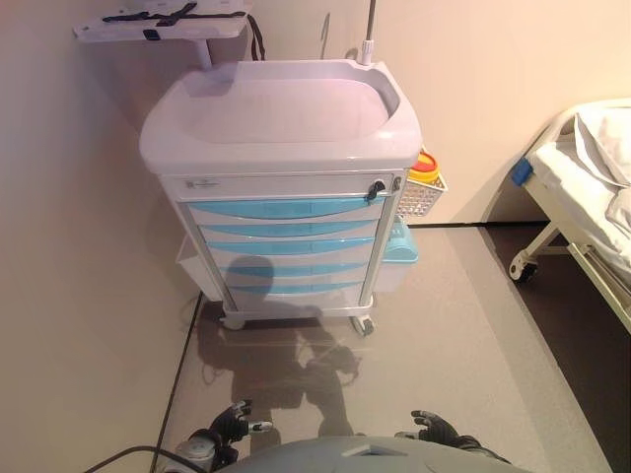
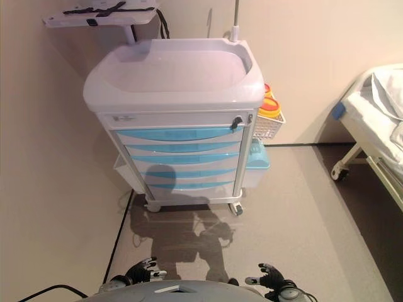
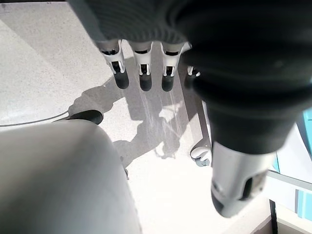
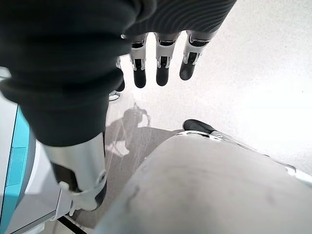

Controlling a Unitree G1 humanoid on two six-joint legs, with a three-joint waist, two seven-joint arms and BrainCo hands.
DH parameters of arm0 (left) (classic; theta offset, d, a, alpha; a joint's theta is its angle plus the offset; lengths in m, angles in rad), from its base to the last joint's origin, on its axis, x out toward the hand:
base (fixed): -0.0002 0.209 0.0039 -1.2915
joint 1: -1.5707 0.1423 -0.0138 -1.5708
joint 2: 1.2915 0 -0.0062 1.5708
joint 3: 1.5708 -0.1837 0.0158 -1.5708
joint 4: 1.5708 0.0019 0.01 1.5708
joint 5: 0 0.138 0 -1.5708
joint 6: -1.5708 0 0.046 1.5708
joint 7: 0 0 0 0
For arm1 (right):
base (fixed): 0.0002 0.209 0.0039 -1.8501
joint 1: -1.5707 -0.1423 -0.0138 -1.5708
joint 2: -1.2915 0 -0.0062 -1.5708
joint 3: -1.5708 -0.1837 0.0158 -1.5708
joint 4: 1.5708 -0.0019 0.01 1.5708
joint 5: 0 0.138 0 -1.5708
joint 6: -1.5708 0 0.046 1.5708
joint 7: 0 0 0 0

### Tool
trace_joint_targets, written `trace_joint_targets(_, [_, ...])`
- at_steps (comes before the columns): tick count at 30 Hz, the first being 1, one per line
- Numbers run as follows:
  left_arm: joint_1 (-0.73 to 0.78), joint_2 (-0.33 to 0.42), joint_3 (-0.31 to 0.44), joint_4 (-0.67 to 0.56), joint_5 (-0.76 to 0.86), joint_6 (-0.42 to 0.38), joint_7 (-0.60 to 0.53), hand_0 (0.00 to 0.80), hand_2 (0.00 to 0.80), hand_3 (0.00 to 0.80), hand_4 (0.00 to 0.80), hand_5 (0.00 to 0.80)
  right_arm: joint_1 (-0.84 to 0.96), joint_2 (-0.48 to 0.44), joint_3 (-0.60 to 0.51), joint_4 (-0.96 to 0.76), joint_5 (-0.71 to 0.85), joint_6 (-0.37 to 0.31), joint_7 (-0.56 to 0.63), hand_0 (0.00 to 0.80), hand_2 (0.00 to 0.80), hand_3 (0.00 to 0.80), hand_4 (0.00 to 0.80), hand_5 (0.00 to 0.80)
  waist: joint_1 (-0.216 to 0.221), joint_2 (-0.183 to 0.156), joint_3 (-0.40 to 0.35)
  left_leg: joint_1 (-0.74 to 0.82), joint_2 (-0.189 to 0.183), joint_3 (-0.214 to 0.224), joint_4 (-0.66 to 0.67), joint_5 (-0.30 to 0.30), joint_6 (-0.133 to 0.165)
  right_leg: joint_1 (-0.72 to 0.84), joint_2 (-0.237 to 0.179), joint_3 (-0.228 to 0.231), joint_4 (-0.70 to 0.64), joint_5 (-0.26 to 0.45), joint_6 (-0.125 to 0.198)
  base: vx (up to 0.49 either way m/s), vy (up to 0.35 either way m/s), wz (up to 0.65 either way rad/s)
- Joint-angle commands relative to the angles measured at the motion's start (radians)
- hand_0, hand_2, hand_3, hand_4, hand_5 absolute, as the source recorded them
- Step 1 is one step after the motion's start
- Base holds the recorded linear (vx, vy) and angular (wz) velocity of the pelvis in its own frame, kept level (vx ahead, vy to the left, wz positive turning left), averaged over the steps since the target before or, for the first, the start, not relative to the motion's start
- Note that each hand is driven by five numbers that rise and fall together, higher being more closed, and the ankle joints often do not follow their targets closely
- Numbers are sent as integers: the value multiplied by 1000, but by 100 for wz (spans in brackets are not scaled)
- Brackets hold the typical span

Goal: Open the drawer and pick up the medicine

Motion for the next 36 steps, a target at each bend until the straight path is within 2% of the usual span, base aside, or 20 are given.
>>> trace_joint_targets(1, [-81, -51, 18, 54, -33, -28, -24, 0, 0, 0, 0, 0, -78, 35, 6, 26, -13, -17, -7, 0, 0, 0, 0, 0, 0, -8, 35, -12, -71, -6, 6, -107, 30, 47, -1, -4, 30, -81, 75, 0, 0, 0])
trace_joint_targets(4, [-80, -52, 19, 58, -17, -38, 4, 0, 0, 0, 0, 0, -76, 37, 5, 26, -12, -19, -6, 0, 0, 0, 0, 0, -1, -11, 36, -11, -71, -5, 6, -108, 30, 47, -1, -3, 30, -82, 75, 0, 0, 0])
trace_joint_targets(9, [-80, -52, 31, 77, 10, 6, 52, 0, 0, 0, 0, 0, -74, 40, 3, 32, -7, -20, -5, 0, 0, 0, 0, 0, 2, -15, 32, -10, -73, -8, 6, -108, 30, 48, 0, -5, 29, -81, 76, 0, 0, 0])
trace_joint_targets(15, [-78, -53, 61, 109, 1, 127, 79, 0, 0, 0, 0, 0, -71, 48, 2, 43, -12, -24, -5, 0, 0, 0, 0, 0, 4, -13, 26, -12, -75, -3, 6, -105, 29, 49, -8, -11, 24, -76, 80, 32, -2, 0])
trace_joint_targets(22, [-89, -38, 106, 103, -74, 136, 81, 0, 0, 0, 0, 0, -60, 38, -3, 32, -15, -23, -16, 0, 0, 0, 0, 0, -13, 2, 35, -4, -76, 20, 6, -107, 36, 36, -24, -3, 42, -76, 83, 79, 43, -2])
trace_joint_targets(26, [-112, -20, 126, 88, -131, 122, 84, 0, 0, 0, 0, 0, -50, 18, -7, 7, -6, -33, -22, 0, 0, 0, 0, 0, -41, 10, 66, -24, -78, 51, 53, -126, 54, -14, -40, 25, 115, -96, 81, 50, 104, -12])
trace_joint_targets(31, [-183, -5, 133, 69, -273, 67, 97, 0, 0, 0, 0, 0, -70, -19, -2, -28, 26, -58, -25, 0, 0, 0, 0, 0, -80, 9, 153, -112, -81, 89, 160, -159, 79, -158, -59, 69, 241, -106, 81, -76, 108, -39])
trace_joint_targets(36, [-277, -3, 166, -17, -435, -91, 73, 0, 0, 0, 0, 0, -92, -38, -6, -52, 51, -73, -34, 0, 0, 0, 0, 0, -100, -26, 266, -239, -75, 155, 310, -204, 95, -270, -72, 123, 316, -105, 89, -142, 43, -34])
